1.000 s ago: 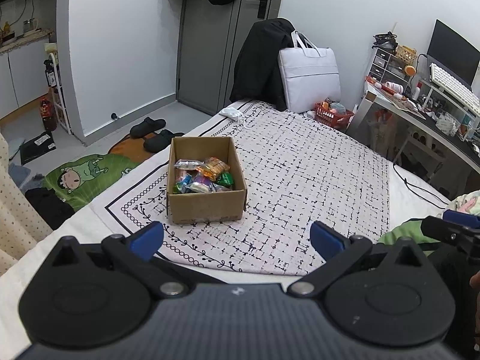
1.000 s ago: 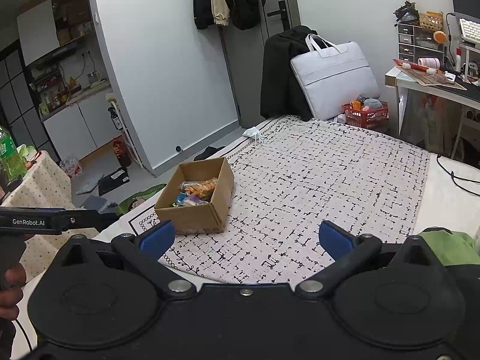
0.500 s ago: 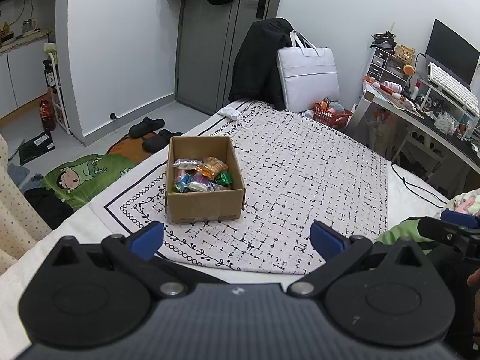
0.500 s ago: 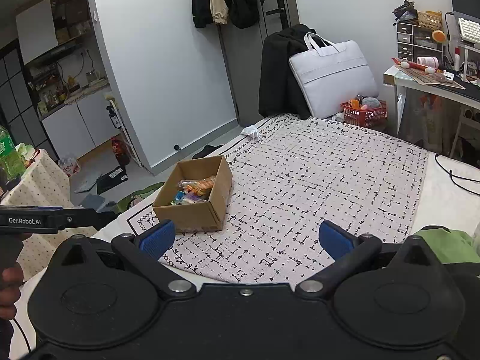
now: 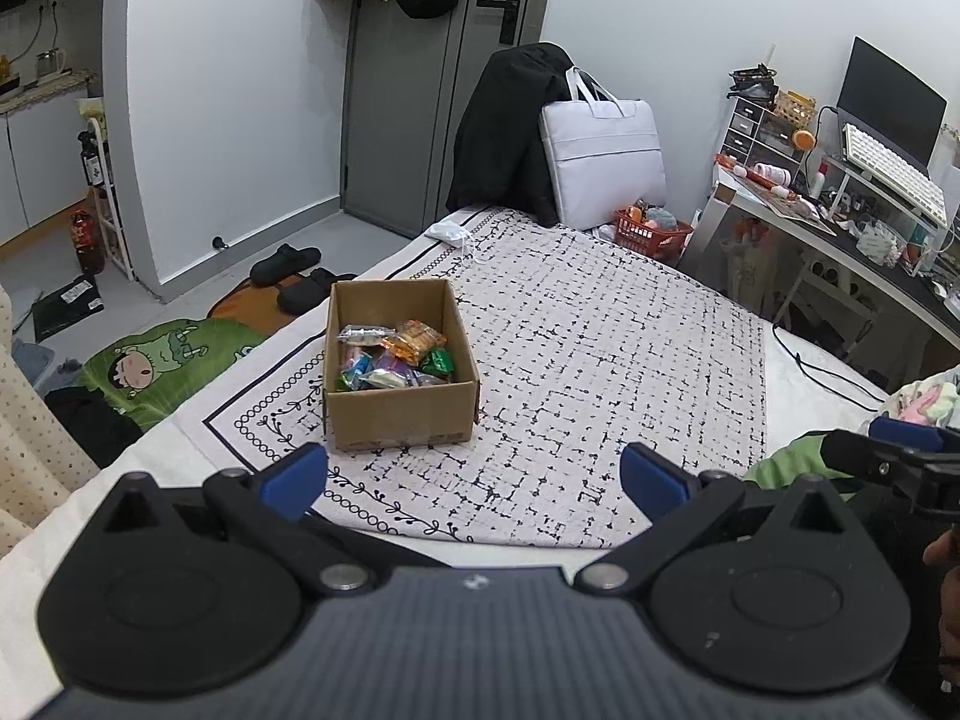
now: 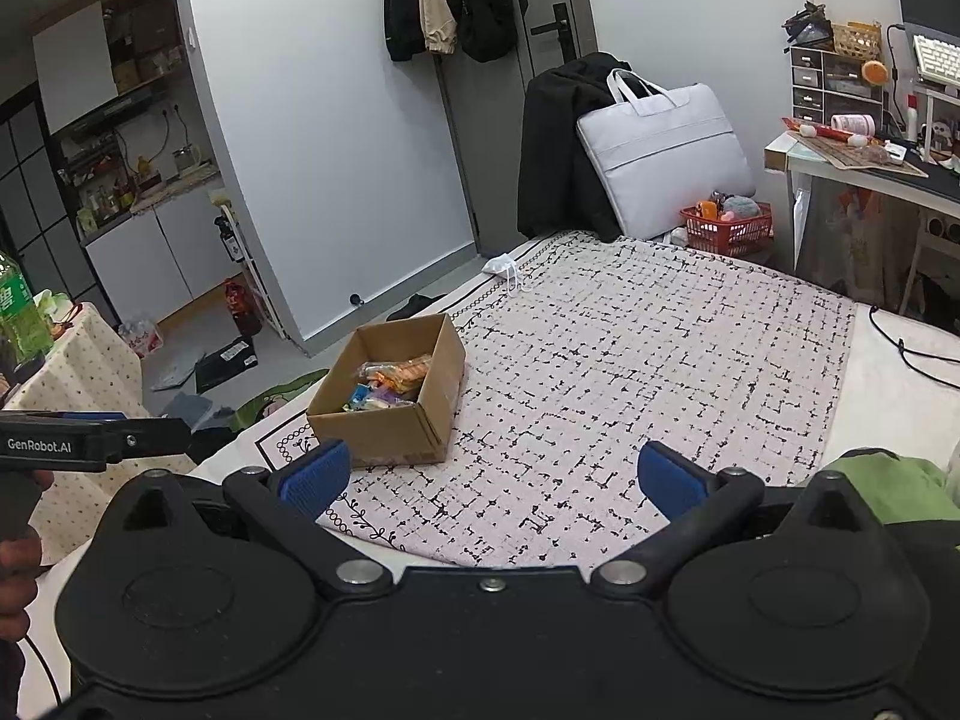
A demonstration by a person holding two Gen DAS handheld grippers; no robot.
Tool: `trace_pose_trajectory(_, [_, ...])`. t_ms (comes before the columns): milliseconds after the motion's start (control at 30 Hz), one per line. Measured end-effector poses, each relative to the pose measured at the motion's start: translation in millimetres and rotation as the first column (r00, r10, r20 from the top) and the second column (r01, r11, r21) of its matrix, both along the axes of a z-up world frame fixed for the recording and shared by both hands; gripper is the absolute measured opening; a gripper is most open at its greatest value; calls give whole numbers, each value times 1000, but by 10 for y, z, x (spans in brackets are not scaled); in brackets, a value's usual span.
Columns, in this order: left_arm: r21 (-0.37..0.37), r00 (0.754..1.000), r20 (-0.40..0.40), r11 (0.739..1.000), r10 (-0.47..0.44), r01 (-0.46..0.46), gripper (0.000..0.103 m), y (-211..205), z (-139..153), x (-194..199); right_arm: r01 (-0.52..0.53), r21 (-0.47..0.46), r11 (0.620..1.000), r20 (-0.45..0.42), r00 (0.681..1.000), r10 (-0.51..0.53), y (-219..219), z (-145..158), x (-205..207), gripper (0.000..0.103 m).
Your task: Organize snacks
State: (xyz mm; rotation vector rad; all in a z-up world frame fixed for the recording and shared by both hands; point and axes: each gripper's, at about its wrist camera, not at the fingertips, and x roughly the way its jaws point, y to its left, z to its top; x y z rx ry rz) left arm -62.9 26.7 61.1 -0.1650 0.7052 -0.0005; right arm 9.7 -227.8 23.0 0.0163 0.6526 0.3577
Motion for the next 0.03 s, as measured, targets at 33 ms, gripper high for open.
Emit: trace_pose_trajectory(33, [2,1000,-3,1000,-2,2,103,14,5,-2,0,2,1000,-3,1000,0,1,-12,4,103])
